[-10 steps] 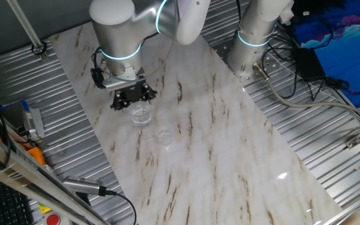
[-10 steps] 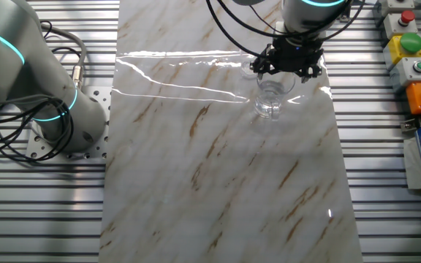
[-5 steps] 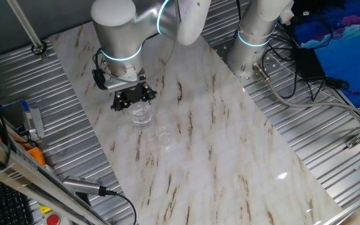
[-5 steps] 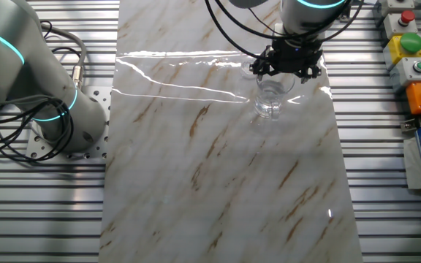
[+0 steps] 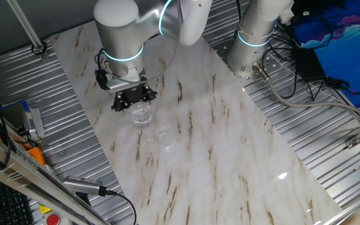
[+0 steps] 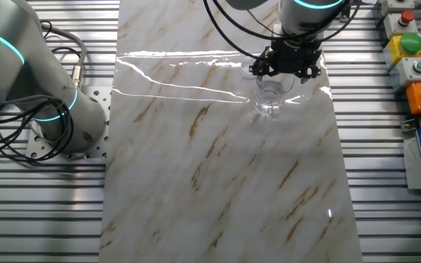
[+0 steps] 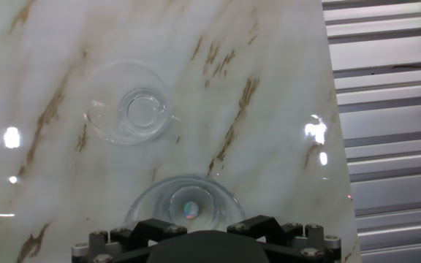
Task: Pour the water from one cup into another empty cup
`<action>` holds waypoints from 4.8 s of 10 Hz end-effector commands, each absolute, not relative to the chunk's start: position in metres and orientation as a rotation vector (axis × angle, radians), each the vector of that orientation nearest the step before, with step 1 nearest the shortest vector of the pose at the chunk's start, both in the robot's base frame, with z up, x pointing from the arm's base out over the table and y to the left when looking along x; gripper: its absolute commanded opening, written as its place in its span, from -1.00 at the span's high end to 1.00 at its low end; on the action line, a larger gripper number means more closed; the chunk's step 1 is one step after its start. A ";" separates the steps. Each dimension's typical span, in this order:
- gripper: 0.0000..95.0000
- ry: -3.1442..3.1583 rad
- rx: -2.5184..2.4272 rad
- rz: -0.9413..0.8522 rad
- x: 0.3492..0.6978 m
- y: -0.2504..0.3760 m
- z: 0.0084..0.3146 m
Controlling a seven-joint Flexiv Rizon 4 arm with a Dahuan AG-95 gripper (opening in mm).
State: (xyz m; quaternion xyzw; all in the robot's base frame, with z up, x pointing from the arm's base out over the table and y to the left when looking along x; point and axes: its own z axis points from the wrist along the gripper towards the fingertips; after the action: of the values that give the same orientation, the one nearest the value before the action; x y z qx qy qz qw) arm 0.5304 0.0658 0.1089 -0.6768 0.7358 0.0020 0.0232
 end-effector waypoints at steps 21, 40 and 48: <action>-1.00 2.383 -2.021 0.127 0.525 0.068 0.122; -1.00 2.354 -2.093 0.058 0.524 0.068 0.118; -1.00 2.376 -2.057 0.092 0.524 0.068 0.118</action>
State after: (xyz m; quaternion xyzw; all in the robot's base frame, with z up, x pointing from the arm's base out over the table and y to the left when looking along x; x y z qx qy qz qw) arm 0.5251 0.0675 0.1178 -0.6545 0.7554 0.0305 -0.0017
